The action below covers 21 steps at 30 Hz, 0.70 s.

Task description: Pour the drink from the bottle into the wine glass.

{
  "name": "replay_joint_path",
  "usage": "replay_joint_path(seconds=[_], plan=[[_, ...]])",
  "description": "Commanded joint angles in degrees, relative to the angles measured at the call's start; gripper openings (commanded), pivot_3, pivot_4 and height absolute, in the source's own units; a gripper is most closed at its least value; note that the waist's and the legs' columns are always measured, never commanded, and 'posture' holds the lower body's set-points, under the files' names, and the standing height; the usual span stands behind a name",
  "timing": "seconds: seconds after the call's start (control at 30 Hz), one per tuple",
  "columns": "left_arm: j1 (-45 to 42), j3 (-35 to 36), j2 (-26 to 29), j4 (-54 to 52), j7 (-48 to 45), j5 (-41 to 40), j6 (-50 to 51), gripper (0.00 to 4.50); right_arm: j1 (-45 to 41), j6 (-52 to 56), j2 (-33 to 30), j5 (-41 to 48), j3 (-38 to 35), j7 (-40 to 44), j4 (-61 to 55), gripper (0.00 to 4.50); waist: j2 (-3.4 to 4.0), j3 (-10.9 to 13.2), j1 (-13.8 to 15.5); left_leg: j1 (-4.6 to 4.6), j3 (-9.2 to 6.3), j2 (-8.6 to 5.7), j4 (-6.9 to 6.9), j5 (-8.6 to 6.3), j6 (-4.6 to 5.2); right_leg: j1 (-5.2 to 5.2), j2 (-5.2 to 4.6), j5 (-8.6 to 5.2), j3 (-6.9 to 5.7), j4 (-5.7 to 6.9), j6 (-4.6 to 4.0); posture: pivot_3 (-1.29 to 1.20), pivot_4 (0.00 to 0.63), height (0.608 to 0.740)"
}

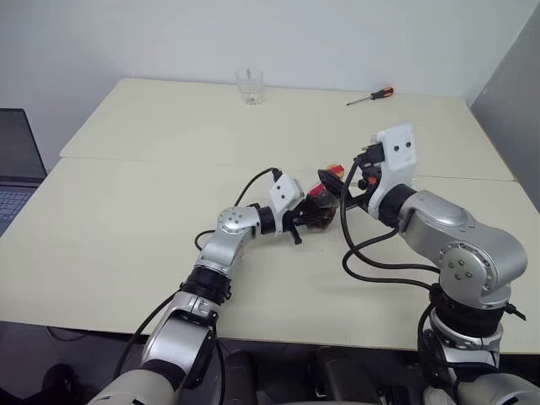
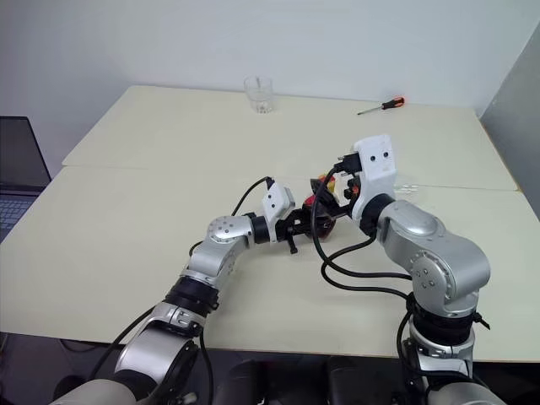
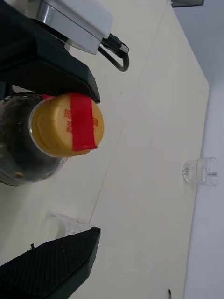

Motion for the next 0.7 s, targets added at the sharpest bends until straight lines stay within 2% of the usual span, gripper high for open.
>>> replay_joint_path(seconds=[0.03, 0.13, 0.47, 0.5, 0.57, 0.7], plan=[[-1.3, 0.7, 0.0, -2.6, 0.0, -0.6, -1.6, 0.63, 0.3, -0.1, -0.5, 0.8, -2.9, 0.3, -2.9, 4.5, 0.0, 0.0, 0.0, 0.0, 0.0, 0.0, 0.0, 0.0, 0.0, 0.0, 0.0, 0.0, 0.01, 0.0, 0.0, 0.0, 0.15, 0.74], [-1.4, 0.7, 0.0, -2.5, 0.0, -0.5, -1.7, 0.63, 0.4, 0.0, 0.3, 1.9, -3.7, 0.7, -3.5, 3.92, 0.0, 0.0, 0.0, 0.0, 0.0, 0.0, 0.0, 0.0, 0.0, 0.0, 0.0, 0.0, 0.01, 0.0, 0.0, 0.0, 0.15, 0.74], [-1.2, 0.7, 0.3, -2.8, -0.1, -0.5, -1.5, 0.63, 0.8, 0.1, 2.4, 5.3, -4.6, 0.8, -4.9, 0.38, 0.0, 0.0, 0.0, 0.0, -0.01, 0.0, 0.0, 0.0, 0.0, 0.01, 0.0, 0.0, 0.01, 0.0, 0.0, 0.0, 0.15, 0.74], [-1.2, 0.7, 0.3, -2.8, -0.1, -0.5, -1.5, 0.63, 0.8, 0.1, 2.4, 5.5, -4.7, 0.8, -4.9, 0.16, 0.0, 0.0, 0.0, 0.0, -0.01, 0.0, 0.0, 0.0, 0.0, 0.0, 0.0, 0.0, 0.0, 0.01, 0.0, 0.0, 0.15, 0.74], [-1.2, 0.6, 0.4, -2.9, 0.0, -0.6, -1.4, 0.63, 0.9, 0.0, 2.2, 5.7, -4.9, 1.0, -4.9, 0.0, 0.0, 0.0, 0.0, 0.01, -0.01, 0.0, 0.0, 0.0, 0.0, 0.0, 0.0, 0.0, 0.0, 0.01, 0.0, 0.0, 0.15, 0.74], [-1.2, 0.7, 0.4, -2.8, 0.0, -0.6, -1.4, 0.63, 0.7, -0.5, 1.4, 5.8, -5.3, 1.5, -4.2, 0.0, 0.0, 0.0, 0.0, 0.0, -0.01, 0.0, 0.0, 0.0, 0.0, 0.01, 0.0, 0.0, 0.0, 0.0, 0.0, 0.0, 0.15, 0.74]])
